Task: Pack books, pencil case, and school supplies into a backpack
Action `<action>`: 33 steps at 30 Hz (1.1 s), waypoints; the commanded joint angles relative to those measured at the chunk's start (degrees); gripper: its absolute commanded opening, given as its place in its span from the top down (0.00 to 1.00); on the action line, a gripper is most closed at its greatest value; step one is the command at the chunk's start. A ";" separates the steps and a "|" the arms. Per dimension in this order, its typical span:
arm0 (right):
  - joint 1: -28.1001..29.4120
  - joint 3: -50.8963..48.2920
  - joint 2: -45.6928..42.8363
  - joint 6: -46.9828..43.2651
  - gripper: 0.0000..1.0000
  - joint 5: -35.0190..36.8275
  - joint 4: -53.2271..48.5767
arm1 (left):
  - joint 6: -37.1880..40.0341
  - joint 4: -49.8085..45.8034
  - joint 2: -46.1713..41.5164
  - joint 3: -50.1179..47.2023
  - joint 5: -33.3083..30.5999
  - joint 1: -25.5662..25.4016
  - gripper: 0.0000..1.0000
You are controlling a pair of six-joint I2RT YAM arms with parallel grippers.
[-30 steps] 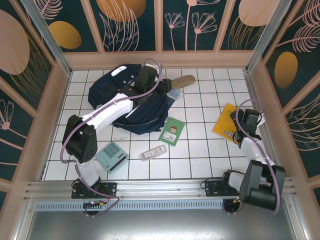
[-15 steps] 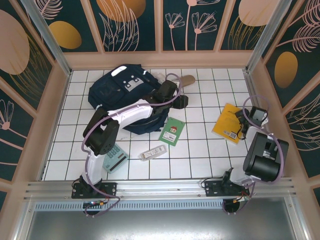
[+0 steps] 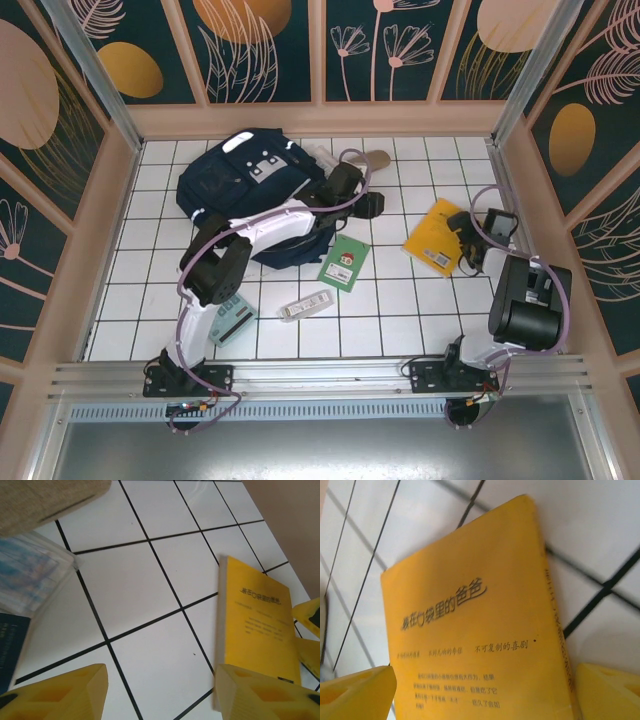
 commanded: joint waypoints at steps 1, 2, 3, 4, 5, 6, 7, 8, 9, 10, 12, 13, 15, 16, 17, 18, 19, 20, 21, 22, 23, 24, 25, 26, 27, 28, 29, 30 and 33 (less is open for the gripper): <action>3.41 0.11 -0.55 1.14 0.08 -4.09 2.49 | -1.15 0.65 2.82 2.74 1.25 -1.16 0.41; 4.44 0.76 -0.04 0.76 0.08 -3.87 2.05 | -0.94 0.29 3.61 3.51 1.02 -1.34 0.42; 5.06 1.46 0.40 0.58 0.08 -3.24 1.49 | -0.56 -0.11 4.34 4.27 0.63 -1.41 0.42; 5.55 1.87 0.66 0.31 0.08 -2.41 1.16 | -0.03 -0.49 5.34 5.18 0.27 -1.56 0.42; 5.88 2.08 0.80 0.03 0.08 -1.47 0.85 | 0.54 -0.75 6.25 6.19 0.04 -1.56 0.42; 5.94 2.22 0.78 -0.02 0.08 -0.77 0.58 | 1.09 -1.02 7.16 7.16 -0.22 -1.55 0.42; 5.96 2.38 0.65 -0.18 0.08 0.13 0.15 | 1.71 -1.24 8.16 8.45 -0.80 -1.55 0.42; 5.99 2.71 0.40 -0.53 0.08 1.26 -0.37 | 2.33 -1.34 9.19 9.68 -1.43 -1.50 0.42; 6.07 2.93 0.15 -0.94 0.08 2.55 -0.96 | 2.69 -1.35 10.14 10.87 -2.09 -1.56 0.42; 6.03 3.28 -0.09 -1.34 0.08 4.02 -1.64 | 3.01 -1.43 11.32 12.42 -2.40 -1.50 0.42; 6.11 4.08 -0.33 -2.11 0.08 7.29 -2.97 | 3.12 -1.52 14.03 15.66 -1.77 -1.54 0.42; 6.07 4.62 -0.41 -2.53 0.08 8.80 -3.66 | 3.12 -1.52 15.47 17.30 -1.33 -1.57 0.42; 5.96 5.55 0.30 -3.28 0.08 9.57 -3.79 | 2.86 -1.28 17.86 20.02 -0.93 -1.54 0.41; 5.89 6.20 0.97 -3.47 0.08 9.33 -3.83 | 2.81 -1.34 19.17 21.41 -0.91 -1.52 0.41; 5.89 6.96 1.98 -3.57 0.08 8.86 -4.11 | 2.72 -1.83 20.44 23.00 -0.84 -1.56 0.41; 5.99 7.70 2.86 -3.64 0.08 8.55 -4.14 | 2.65 -2.59 21.82 24.49 -0.55 -1.56 0.41; 5.94 8.28 3.80 -3.62 0.08 8.22 -4.06 | 2.47 -3.47 23.29 26.39 0.17 -1.49 0.41; 5.97 8.91 4.74 -3.67 0.08 7.80 -3.90 | 2.13 -4.28 24.44 27.69 1.03 -1.53 0.41; 6.02 9.37 5.57 -3.66 0.08 7.36 -3.92 | 1.89 -4.65 25.15 28.35 1.73 -1.56 0.42; 6.00 9.88 6.48 -3.53 0.08 7.00 -3.91 | 1.39 -4.69 25.50 28.36 2.38 -1.59 0.42; 6.03 10.01 7.18 -3.49 0.08 6.52 -3.67 | 1.14 -4.56 25.51 27.87 2.84 -1.58 0.42; 6.10 10.01 7.52 -3.53 0.08 5.94 -3.36 | 0.90 -4.23 25.28 27.12 3.19 -1.68 0.42; 6.19 10.07 7.94 -3.58 0.08 5.58 -3.10 | 0.62 -3.62 24.81 25.94 3.63 -1.78 0.42; 6.25 10.25 8.40 -3.58 0.08 5.16 -3.04 | 0.11 -2.57 24.21 24.30 4.40 -1.84 0.42; 6.36 10.38 8.76 -3.73 0.09 4.53 -2.91 | -0.29 -1.94 23.82 23.12 5.09 -1.99 0.43; 6.52 10.39 9.08 -3.90 0.09 3.36 -2.44 | -0.80 -1.42 23.26 21.96 5.82 -2.12 0.44; 6.81 10.39 9.15 -4.04 0.09 2.12 -1.80 | -1.13 -1.11 22.80 20.91 6.33 -2.34 0.44; 7.16 10.39 9.17 -4.10 0.09 1.48 -1.62 | -1.27 -0.71 22.21 19.73 6.43 -2.51 0.45; 9.33 11.26 9.16 -5.03 0.09 0.30 -1.39 | -2.03 1.41 19.31 14.87 6.18 -3.18 0.46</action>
